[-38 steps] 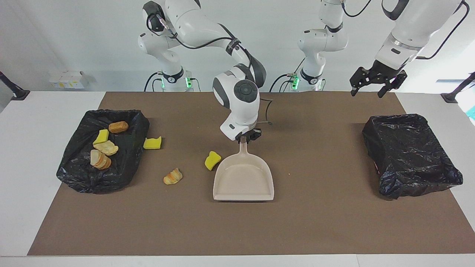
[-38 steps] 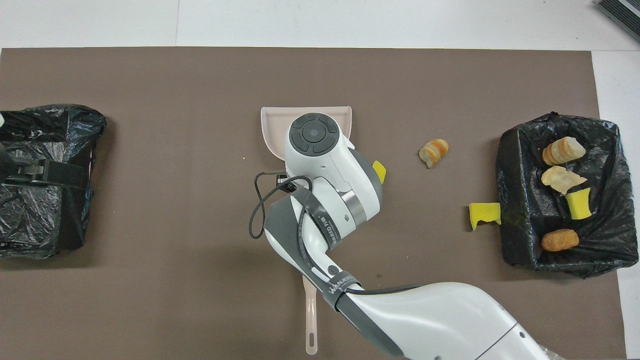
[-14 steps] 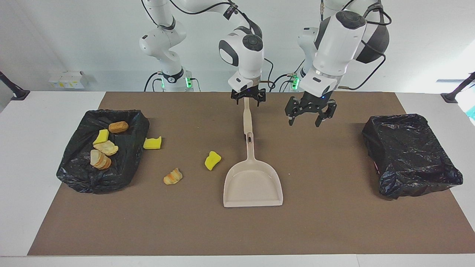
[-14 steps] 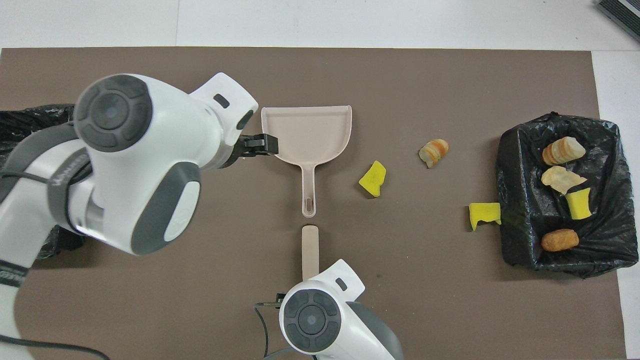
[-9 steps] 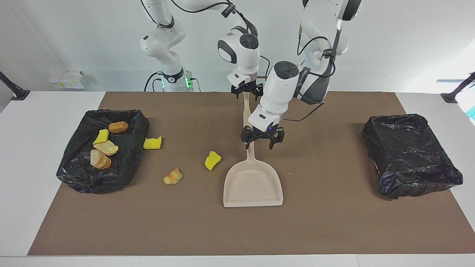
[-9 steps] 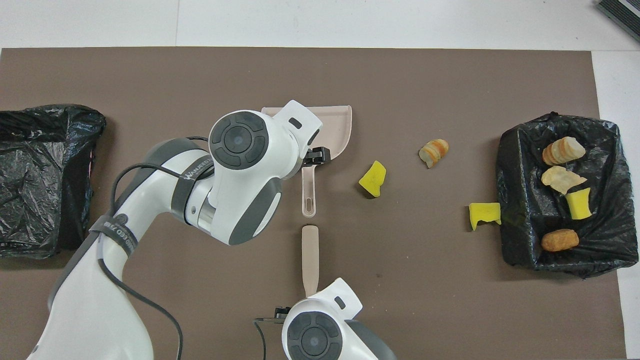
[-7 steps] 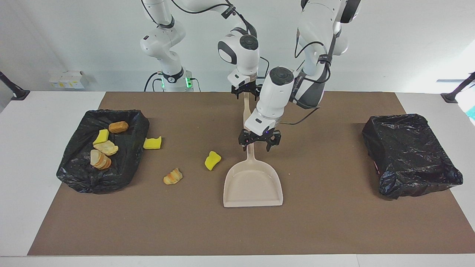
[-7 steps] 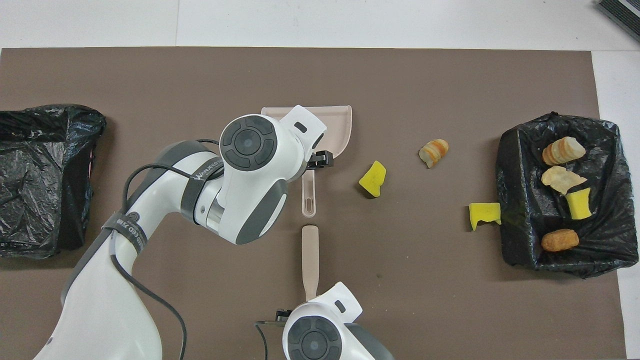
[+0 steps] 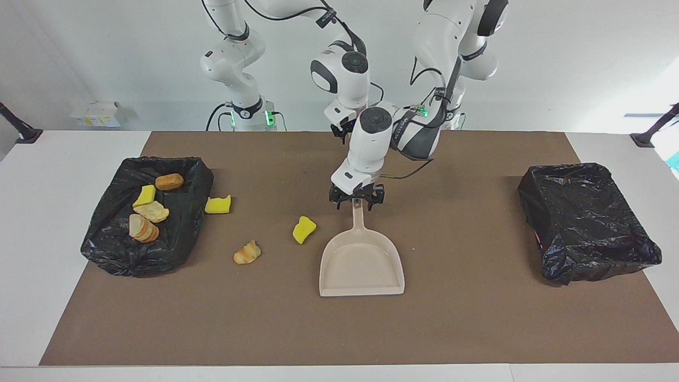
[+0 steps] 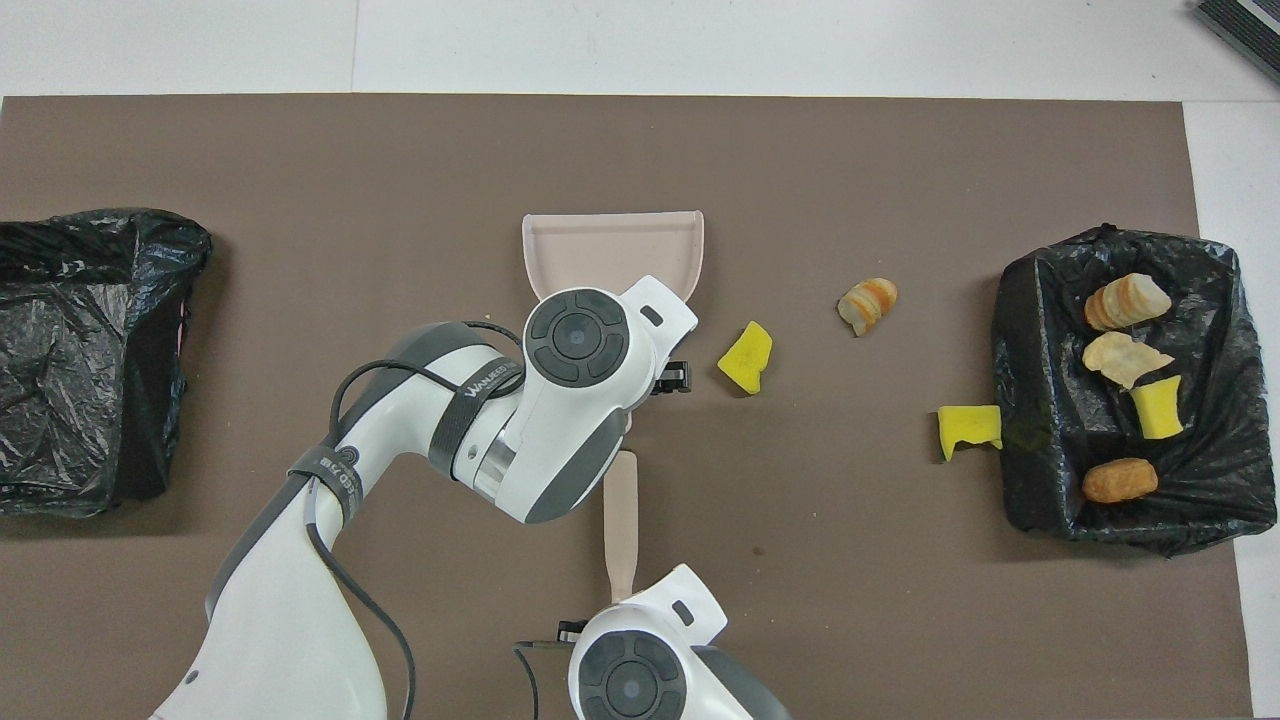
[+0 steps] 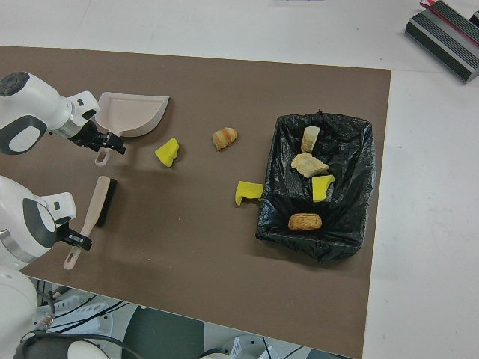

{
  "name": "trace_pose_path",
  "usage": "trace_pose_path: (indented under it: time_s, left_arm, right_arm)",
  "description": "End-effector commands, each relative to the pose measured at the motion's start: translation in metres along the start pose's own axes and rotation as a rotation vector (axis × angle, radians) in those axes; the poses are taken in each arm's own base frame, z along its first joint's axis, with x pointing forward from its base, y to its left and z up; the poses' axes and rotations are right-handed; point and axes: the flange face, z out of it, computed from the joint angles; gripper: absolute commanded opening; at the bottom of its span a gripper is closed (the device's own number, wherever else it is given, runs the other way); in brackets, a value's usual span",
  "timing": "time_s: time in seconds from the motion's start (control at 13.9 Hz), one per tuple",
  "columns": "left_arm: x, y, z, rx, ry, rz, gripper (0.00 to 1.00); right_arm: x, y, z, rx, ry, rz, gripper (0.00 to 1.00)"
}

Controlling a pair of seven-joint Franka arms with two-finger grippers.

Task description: Sweep and dump trash in bin

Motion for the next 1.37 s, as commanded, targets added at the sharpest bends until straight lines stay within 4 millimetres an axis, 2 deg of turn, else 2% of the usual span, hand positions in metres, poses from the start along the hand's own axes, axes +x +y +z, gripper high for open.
trace_pose_path:
  time_s: [0.0, 0.07, 0.22, 0.36, 0.58, 0.72, 0.94, 1.08, 1.3]
  left_arm:
    - [-0.001, -0.005, -0.008, 0.020, -0.018, -0.021, 0.17]
    - [-0.001, -0.005, -0.012, 0.011, -0.023, -0.034, 0.00]
    - [0.004, -0.007, -0.020, 0.005, -0.008, -0.041, 0.00]
    - [0.008, -0.009, -0.023, 0.027, 0.022, -0.001, 0.00]
    - [0.010, -0.011, -0.036, 0.064, 0.071, 0.075, 0.00]
    - [0.011, -0.019, -0.051, 0.070, 0.075, 0.213, 0.00]
    - [0.018, -0.044, -0.064, 0.101, 0.034, 0.378, 0.00]
    - [0.015, -0.057, -0.065, 0.123, -0.025, 0.490, 0.00]
    - [0.030, -0.105, -0.083, 0.128, -0.068, 0.692, 0.00]
  right_arm:
    - [0.000, 0.001, 0.000, 0.018, -0.008, 0.014, 0.04]
    - [0.002, 0.001, -0.001, 0.013, -0.013, 0.016, 0.00]
    - [0.005, 0.001, -0.007, -0.009, -0.035, 0.031, 0.00]
    - [0.007, 0.003, -0.026, -0.032, -0.059, 0.041, 0.00]
    - [0.015, 0.020, -0.058, -0.031, -0.071, 0.055, 0.00]
    - [0.019, 0.034, -0.074, -0.038, -0.085, 0.044, 0.00]
    - [0.037, 0.064, -0.094, -0.054, -0.104, 0.020, 0.00]
    - [0.057, 0.082, -0.101, -0.048, -0.104, -0.003, 0.00]
    - [0.088, 0.097, -0.103, -0.051, -0.087, -0.089, 0.00]
